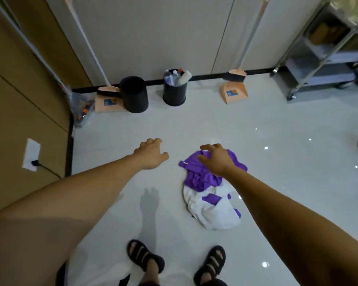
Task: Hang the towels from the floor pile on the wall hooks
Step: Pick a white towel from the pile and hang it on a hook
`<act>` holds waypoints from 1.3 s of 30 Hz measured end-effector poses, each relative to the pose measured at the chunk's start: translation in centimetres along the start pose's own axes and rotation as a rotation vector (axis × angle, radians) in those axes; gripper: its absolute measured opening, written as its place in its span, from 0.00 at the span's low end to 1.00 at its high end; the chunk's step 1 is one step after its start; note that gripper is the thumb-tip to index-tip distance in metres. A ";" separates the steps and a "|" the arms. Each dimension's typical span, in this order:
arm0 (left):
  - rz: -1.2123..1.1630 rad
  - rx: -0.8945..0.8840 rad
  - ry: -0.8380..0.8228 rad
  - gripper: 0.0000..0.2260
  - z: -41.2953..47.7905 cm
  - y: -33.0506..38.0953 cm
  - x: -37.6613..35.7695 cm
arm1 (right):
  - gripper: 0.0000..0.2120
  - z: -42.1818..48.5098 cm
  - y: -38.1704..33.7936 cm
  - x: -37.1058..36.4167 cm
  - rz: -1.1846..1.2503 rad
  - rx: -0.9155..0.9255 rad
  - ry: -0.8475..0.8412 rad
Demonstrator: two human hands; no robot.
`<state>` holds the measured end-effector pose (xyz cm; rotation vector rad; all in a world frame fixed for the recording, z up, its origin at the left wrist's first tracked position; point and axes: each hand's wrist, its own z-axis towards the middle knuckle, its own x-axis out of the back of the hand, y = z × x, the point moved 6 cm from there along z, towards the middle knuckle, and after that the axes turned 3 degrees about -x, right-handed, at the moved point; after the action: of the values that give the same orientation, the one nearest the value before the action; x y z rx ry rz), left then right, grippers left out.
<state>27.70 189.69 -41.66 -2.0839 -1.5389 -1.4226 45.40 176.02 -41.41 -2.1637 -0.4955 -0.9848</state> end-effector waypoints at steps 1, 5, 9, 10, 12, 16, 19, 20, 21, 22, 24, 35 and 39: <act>0.015 -0.008 -0.022 0.31 0.5 1.7 -1.9 | 0.23 0.0 2.5 -0.1 0.007 -0.018 -0.008; 0.022 -0.023 -0.088 0.30 2.6 7.5 -9.8 | 0.24 0.8 12.1 -1.3 0.000 -0.074 -0.061; 0.012 -0.022 -0.164 0.27 5.7 10.8 -19.1 | 0.21 2.4 20.9 -5.4 0.003 -0.104 -0.135; 0.010 -0.020 -0.182 0.26 6.7 11.1 -21.5 | 0.21 3.0 22.9 -6.9 -0.003 -0.117 -0.159; 0.001 -0.013 -0.213 0.26 8.9 10.9 -26.5 | 0.21 4.5 26.8 -10.5 -0.023 -0.137 -0.212; 0.007 0.037 -0.267 0.26 13.6 8.1 -36.1 | 0.21 8.4 33.4 -19.2 -0.074 -0.170 -0.292; 0.018 0.057 -0.296 0.25 17.5 4.4 -42.8 | 0.22 12.1 37.3 -26.4 -0.104 -0.191 -0.339; 0.018 0.060 -0.293 0.24 18.9 3.2 -44.9 | 0.22 13.6 38.3 -28.8 -0.112 -0.184 -0.351; 0.015 0.062 -0.283 0.22 20.2 2.0 -46.7 | 0.22 15.1 39.1 -31.0 -0.121 -0.172 -0.357; 0.008 0.066 -0.270 0.21 21.4 0.8 -48.3 | 0.21 16.5 39.8 -33.1 -0.138 -0.157 -0.355; -0.016 0.086 -0.246 0.19 23.5 -1.3 -51.3 | 0.20 19.4 40.8 -37.2 -0.202 -0.122 -0.348; -0.137 0.182 -0.201 0.20 26.8 -8.1 -59.5 | 0.10 24.0 43.0 -48.1 -0.495 -0.039 -0.274; -0.156 0.200 -0.238 0.24 25.0 -7.3 -57.1 | 0.13 21.8 41.6 -44.6 -0.181 -0.118 -0.332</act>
<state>35.98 172.09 -101.34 -2.1112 -1.8844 -1.0413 52.16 161.07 -104.03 -2.4365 -0.8205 -0.7644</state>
